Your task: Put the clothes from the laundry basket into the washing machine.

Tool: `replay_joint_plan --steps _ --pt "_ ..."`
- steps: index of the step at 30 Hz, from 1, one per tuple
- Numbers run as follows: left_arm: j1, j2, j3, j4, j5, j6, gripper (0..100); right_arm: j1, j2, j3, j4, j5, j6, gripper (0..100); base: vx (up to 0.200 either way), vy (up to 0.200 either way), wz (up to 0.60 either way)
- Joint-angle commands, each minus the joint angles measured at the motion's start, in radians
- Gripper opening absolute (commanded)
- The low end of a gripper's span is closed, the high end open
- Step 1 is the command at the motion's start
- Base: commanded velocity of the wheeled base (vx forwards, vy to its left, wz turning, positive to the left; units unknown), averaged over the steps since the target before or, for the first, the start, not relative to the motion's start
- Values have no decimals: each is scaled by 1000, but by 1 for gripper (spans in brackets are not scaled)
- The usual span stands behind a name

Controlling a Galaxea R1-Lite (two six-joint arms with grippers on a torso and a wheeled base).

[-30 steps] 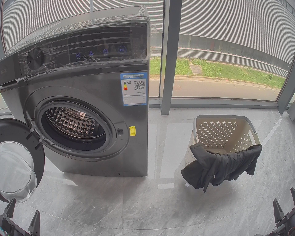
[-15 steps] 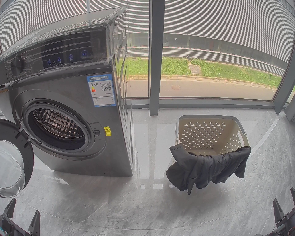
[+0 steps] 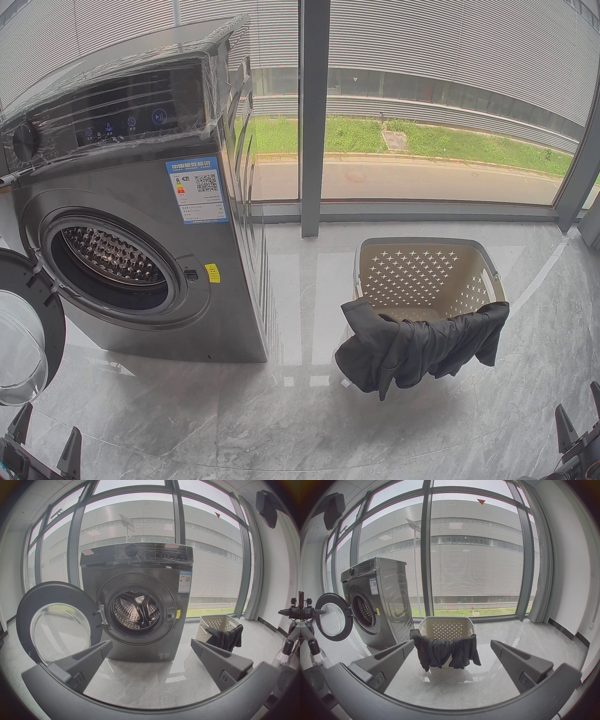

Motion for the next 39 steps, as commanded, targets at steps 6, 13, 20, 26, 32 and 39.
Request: replay_joint_plan --steps 6,13,20,26,32,39 --pt "0 -17 18 0 0 1 100 0 -15 18 0 0 0 100 0 -200 0" --pt "0 -18 18 0 0 1 100 0 -15 18 0 0 0 100 0 -200 0" --pt "0 -18 18 0 0 -1 100 0 -15 18 0 0 0 100 0 -200 0" --pt "0 -18 18 0 0 1 100 0 -15 18 0 0 0 100 0 -100 0" --pt "0 -18 18 0 0 1 100 0 -15 18 0 0 0 100 0 0 0" --pt "0 -18 18 0 -1 1 100 0 -15 18 0 0 0 100 0 0 0"
